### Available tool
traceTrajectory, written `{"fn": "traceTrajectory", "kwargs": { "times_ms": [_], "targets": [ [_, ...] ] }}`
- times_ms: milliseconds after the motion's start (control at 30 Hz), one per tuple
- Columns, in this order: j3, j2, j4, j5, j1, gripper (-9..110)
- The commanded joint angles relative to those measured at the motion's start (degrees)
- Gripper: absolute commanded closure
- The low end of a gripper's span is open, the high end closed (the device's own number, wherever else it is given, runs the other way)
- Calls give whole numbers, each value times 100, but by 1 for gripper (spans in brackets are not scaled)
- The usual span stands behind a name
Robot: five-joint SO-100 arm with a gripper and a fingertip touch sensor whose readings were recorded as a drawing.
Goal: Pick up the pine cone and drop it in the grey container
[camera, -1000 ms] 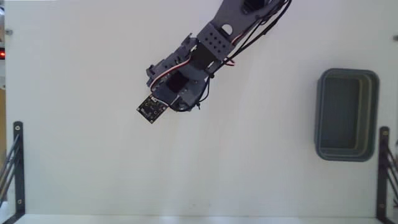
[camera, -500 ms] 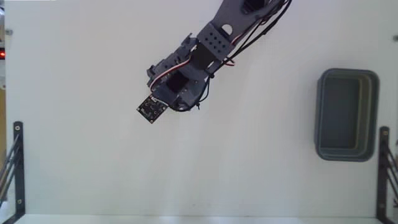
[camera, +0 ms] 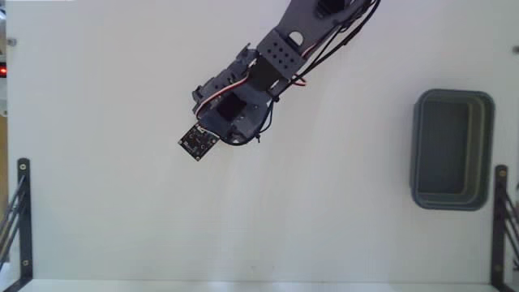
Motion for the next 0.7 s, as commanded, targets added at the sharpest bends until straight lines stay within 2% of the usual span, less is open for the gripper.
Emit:
{"fn": "traceTrajectory", "kwargs": {
  "times_ms": [0, 667],
  "targets": [
    [8, 124, -78, 26, 105, 37],
    [8, 124, -78, 26, 105, 43]
  ]
}}
